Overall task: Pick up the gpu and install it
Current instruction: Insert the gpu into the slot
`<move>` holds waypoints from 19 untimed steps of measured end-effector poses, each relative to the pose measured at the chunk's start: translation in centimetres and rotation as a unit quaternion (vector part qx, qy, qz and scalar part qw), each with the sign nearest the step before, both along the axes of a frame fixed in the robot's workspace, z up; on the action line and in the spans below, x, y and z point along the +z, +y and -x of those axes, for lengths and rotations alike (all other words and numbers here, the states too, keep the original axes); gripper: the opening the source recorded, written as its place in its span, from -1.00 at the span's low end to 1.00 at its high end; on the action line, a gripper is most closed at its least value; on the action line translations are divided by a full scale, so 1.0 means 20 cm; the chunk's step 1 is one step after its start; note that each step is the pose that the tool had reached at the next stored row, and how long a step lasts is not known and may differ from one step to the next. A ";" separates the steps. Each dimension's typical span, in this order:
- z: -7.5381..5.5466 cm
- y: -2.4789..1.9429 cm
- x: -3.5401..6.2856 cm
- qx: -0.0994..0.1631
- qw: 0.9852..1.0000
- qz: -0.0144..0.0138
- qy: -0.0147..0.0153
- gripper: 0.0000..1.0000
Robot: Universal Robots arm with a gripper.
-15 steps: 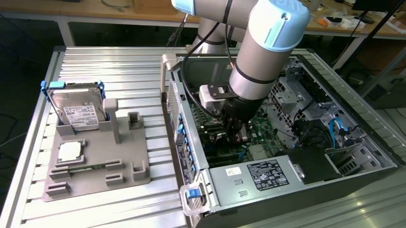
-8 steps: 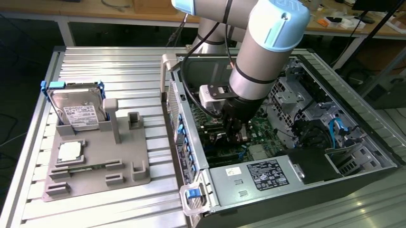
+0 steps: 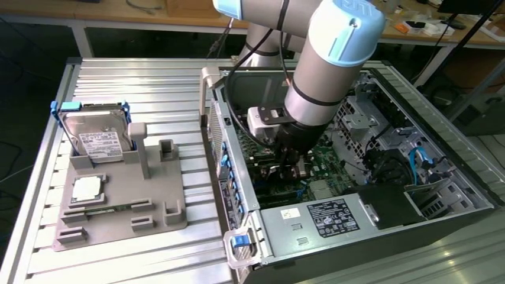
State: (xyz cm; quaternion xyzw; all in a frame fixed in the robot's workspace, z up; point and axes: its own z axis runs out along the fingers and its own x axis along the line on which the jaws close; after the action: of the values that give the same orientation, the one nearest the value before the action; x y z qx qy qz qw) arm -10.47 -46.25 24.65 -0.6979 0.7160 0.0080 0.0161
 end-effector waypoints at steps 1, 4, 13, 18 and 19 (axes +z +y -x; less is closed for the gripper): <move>0.00 0.000 0.001 0.000 1.000 0.000 0.000 -0.32; 0.00 -0.001 0.006 0.000 1.000 -0.002 0.000 -0.32; 0.01 0.000 0.048 0.000 1.000 -0.003 -0.002 -0.32; 0.01 0.001 0.075 0.000 1.000 -0.003 -0.004 -0.32; 0.01 0.001 0.084 0.000 1.000 -0.003 -0.004 -0.32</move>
State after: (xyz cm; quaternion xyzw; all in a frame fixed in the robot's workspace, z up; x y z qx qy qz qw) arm -10.72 -46.23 26.32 -0.6980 0.7157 0.0067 0.0210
